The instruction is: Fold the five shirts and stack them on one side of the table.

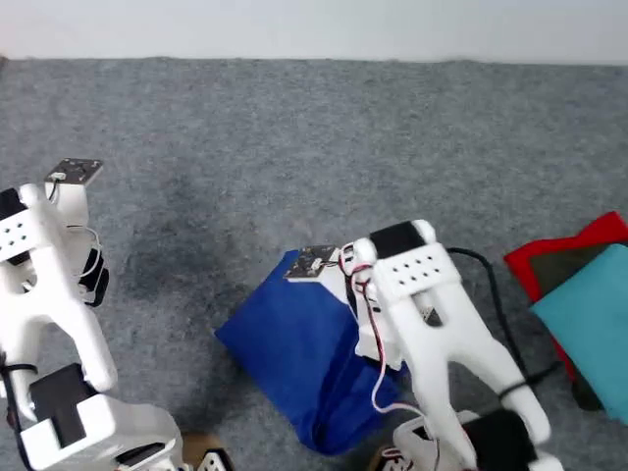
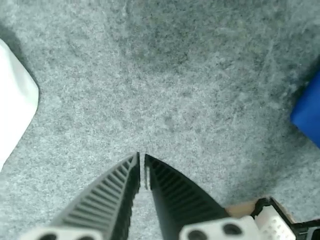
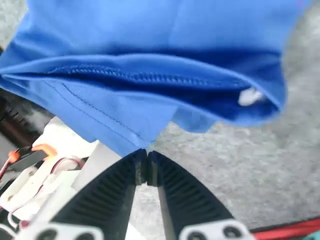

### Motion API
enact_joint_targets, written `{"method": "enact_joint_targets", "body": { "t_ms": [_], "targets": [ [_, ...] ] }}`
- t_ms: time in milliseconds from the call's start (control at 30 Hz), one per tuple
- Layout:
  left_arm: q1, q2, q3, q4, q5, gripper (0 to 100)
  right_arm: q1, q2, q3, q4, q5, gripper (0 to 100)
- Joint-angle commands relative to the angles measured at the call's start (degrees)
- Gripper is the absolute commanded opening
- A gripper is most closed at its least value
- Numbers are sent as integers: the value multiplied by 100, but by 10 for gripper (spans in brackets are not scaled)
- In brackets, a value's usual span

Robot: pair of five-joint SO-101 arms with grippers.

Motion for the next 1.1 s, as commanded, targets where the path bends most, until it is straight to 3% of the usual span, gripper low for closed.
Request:
{"method": "enact_joint_targets", "body": {
  "t_ms": [0,133,267,533,833,1067],
  "targets": [
    [-9,-18,-136,141,-132,15,57,-611,-35,224,44,9],
    [-9,-18,-136,141,-141,15,22,-945,-88,163,-211,9],
    [0,-18,-136,132,-141,15,-347,-822,-193,-611,-273,9],
    [-9,-18,-136,123,-176,15,-1323,980,-396,-1464,-281,9],
    [-18,-53,-136,141,-176,15,-1648,1789,-2207,-1209,-554,9],
    [-18,-70,-136,149,-167,15,-1982,1807,-2611,-541,-536,9]
  ]
}}
